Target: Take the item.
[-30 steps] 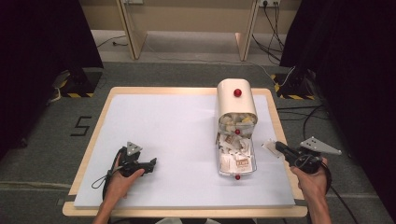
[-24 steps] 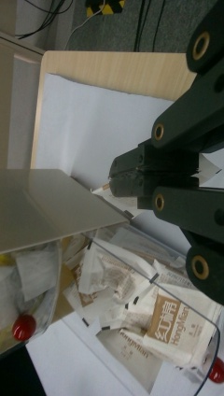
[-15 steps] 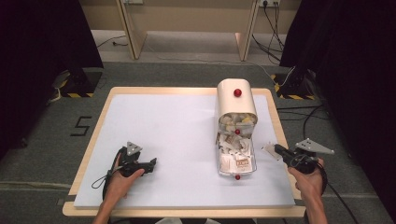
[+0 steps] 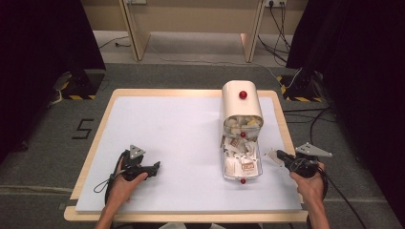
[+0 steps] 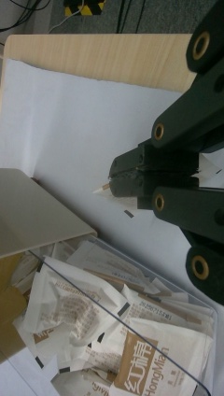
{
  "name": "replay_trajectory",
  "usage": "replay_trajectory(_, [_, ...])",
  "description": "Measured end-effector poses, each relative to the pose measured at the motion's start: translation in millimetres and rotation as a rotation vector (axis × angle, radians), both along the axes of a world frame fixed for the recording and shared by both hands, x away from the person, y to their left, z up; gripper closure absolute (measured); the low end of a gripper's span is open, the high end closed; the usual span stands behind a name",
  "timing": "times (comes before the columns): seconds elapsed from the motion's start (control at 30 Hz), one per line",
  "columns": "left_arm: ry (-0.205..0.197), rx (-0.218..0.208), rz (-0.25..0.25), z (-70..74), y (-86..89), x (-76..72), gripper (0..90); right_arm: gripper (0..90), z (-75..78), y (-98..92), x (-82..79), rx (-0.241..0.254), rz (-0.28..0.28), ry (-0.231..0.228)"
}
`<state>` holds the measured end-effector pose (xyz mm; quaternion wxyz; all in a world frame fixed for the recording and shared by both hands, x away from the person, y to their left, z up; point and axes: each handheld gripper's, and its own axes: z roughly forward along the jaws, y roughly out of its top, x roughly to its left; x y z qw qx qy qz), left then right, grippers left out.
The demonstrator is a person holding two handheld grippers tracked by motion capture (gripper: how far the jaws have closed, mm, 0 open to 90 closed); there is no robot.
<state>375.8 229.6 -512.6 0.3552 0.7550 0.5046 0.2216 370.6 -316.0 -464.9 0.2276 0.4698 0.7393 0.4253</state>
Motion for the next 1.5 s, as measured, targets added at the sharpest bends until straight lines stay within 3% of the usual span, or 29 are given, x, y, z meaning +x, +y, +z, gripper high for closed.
replay_trajectory(0.2, [0.0,0.0,0.0,0.0,0.0,0.0,13.4,89.6,-6.3,0.3,2.8,-0.003,-0.002,0.015])
replay_trajectory(0.27, [0.0,0.001,0.0,0.0,0.0,0.0,13.4,89.5,-10.2,2.1,5.3,-0.037,-0.005,0.023])
replay_trajectory(0.33, [0.0,0.0,0.0,0.0,0.0,0.0,13.4,89.3,-11.3,2.8,5.9,-0.033,-0.01,0.024])
replay_trajectory(0.6, [0.0,0.001,0.0,0.0,0.0,0.0,13.4,87.6,-12.0,5.6,7.8,-0.09,-0.017,0.005])
replay_trajectory(0.93, [0.0,0.0,0.0,0.0,0.0,0.0,13.4,85.9,-15.2,2.6,8.8,-0.082,-0.034,0.007])
replay_trajectory(1.5, [0.0,0.0,0.0,0.0,0.0,0.0,13.4,86.1,-18.6,0.2,13.9,-0.118,-0.071,0.002])
